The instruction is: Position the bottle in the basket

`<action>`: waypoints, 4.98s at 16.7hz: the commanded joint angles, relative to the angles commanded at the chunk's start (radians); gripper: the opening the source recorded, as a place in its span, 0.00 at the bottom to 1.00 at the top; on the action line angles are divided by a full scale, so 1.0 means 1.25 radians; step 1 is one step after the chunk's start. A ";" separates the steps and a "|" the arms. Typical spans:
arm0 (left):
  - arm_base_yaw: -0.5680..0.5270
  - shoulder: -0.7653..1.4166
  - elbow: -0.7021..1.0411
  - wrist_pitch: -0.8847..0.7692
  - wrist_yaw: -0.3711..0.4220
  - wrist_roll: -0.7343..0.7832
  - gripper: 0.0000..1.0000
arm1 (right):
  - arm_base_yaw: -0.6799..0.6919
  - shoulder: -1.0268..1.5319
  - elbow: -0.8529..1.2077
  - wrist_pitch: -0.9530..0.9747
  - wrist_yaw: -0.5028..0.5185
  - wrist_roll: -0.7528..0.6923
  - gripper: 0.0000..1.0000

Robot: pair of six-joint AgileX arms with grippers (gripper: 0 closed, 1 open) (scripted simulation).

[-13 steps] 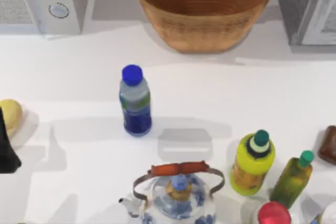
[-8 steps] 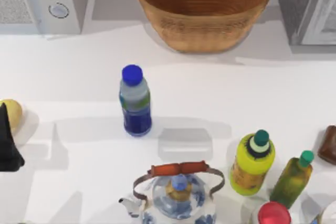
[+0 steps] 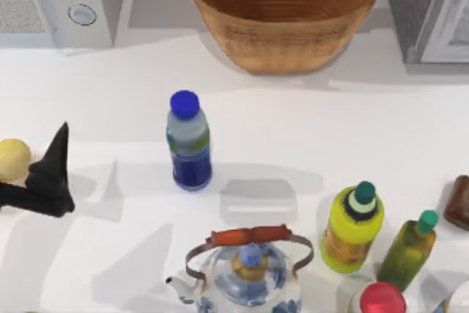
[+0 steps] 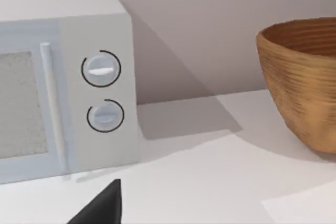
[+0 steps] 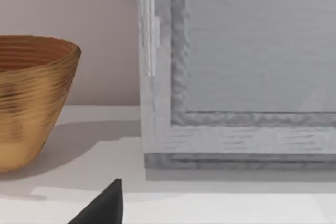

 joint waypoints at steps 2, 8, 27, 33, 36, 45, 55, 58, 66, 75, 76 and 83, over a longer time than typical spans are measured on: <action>-0.021 0.175 0.019 0.141 0.042 0.007 1.00 | 0.000 0.000 0.000 0.000 0.000 0.000 1.00; -0.086 0.698 0.077 0.569 0.170 0.021 1.00 | 0.000 0.000 0.000 0.000 0.000 0.000 1.00; -0.153 1.195 0.165 0.957 0.282 0.033 1.00 | 0.000 0.000 0.000 0.000 0.000 0.000 1.00; -0.200 1.207 0.250 0.891 0.236 0.024 1.00 | 0.000 0.000 0.000 0.000 0.000 0.000 1.00; -0.226 1.215 0.296 0.855 0.210 0.021 1.00 | 0.000 0.000 0.000 0.000 0.000 0.000 1.00; -0.251 1.222 0.339 0.820 0.186 0.018 1.00 | 0.000 0.000 0.000 0.000 0.000 0.000 1.00; -0.251 1.222 0.339 0.820 0.186 0.018 0.25 | 0.000 0.000 0.000 0.000 0.000 0.000 1.00; -0.251 1.222 0.339 0.820 0.186 0.018 0.02 | 0.000 0.000 0.000 0.000 0.000 0.000 1.00; -0.251 1.222 0.339 0.820 0.186 0.018 0.00 | 0.000 0.000 0.000 0.000 0.000 0.000 1.00; -0.179 1.009 0.264 0.661 0.261 0.031 0.00 | 0.000 0.000 0.000 0.000 0.000 0.000 1.00; -0.165 0.955 0.246 0.625 0.277 0.033 0.00 | 0.000 0.000 0.000 0.000 0.000 0.000 1.00; -0.039 0.534 0.120 0.357 0.398 0.055 0.00 | 0.000 0.000 0.000 0.000 0.000 0.000 1.00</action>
